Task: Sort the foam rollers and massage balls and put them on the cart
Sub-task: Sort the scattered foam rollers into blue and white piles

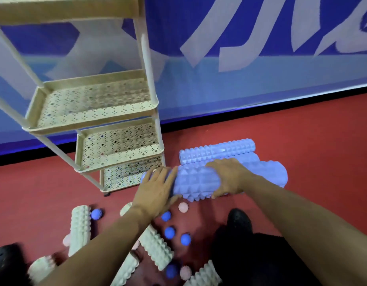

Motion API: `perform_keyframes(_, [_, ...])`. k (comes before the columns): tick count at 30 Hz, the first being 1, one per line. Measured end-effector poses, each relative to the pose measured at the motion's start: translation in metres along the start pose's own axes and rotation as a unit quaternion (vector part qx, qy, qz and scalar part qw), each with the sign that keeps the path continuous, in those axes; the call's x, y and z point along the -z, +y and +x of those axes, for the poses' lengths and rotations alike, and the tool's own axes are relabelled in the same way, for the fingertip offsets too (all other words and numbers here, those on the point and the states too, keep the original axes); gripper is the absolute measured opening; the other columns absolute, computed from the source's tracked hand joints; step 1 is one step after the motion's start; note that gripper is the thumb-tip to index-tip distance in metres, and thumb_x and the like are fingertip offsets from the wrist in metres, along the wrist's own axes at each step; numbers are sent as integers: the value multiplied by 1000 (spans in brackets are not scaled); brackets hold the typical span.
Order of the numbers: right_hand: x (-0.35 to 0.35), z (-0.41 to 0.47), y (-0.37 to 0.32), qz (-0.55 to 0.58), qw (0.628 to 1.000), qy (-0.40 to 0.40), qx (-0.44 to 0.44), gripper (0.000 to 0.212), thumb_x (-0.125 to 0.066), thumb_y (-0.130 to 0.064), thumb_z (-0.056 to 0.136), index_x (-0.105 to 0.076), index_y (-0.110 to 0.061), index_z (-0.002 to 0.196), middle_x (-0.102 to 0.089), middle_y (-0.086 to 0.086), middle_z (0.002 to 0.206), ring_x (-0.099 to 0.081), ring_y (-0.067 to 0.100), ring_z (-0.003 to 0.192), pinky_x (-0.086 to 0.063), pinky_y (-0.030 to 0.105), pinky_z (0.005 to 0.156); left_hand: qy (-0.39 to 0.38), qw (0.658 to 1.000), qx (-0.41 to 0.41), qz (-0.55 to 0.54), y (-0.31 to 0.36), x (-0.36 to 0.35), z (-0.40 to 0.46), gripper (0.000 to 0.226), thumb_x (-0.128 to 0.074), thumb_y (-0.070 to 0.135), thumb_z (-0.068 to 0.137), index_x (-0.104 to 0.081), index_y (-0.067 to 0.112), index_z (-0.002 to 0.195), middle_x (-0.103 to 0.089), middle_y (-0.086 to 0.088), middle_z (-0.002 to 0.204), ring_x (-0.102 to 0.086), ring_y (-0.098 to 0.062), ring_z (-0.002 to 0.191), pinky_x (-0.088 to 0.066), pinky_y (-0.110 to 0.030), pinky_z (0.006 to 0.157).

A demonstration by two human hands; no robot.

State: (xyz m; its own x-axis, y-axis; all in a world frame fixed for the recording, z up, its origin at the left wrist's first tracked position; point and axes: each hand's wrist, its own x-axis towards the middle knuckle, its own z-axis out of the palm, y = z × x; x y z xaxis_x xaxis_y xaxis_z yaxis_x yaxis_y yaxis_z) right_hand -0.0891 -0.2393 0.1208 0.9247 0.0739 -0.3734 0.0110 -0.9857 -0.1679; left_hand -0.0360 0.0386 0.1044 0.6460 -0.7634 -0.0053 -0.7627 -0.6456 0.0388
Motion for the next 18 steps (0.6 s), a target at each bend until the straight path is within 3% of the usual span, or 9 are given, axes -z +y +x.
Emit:
perform_keyframes(3, [-31,26,56,-18,999,-12,-29,103,-77,-67,56,-39,-33,146,-54,-9,132,-50,19,122,-28,36,97,-28,996,69,-38,-2,-51,27,83,-37,69,94,-21,21,160,-36,-3,156,-37,-26,142,-25,-45,120])
perform_keyframes(9, [-74,91,146,-23,997,-19,-75,110,-83,-57,62,-29,-30,153,-40,-5,154,-37,20,141,-25,38,114,-50,956,214,-196,8,-130,85,80,-47,64,95,-23,22,158,-36,-6,154,-43,-29,137,-38,-44,112])
perform_keyframes(13, [-94,136,180,-39,995,-9,-87,108,-85,-55,64,-29,-29,153,-39,-5,155,-33,17,143,-22,37,114,-62,949,230,-207,15,-162,108,75,-44,62,96,-25,21,155,-36,-4,153,-44,-29,134,-41,-45,108])
perform_keyframes(18, [-110,181,207,-56,995,-1,-85,104,-88,-44,66,-31,-28,152,-39,-5,155,-28,20,147,-16,39,118,-88,946,216,-223,17,-189,131,76,-45,57,97,-22,18,158,-32,-4,157,-36,-26,142,-34,-43,115])
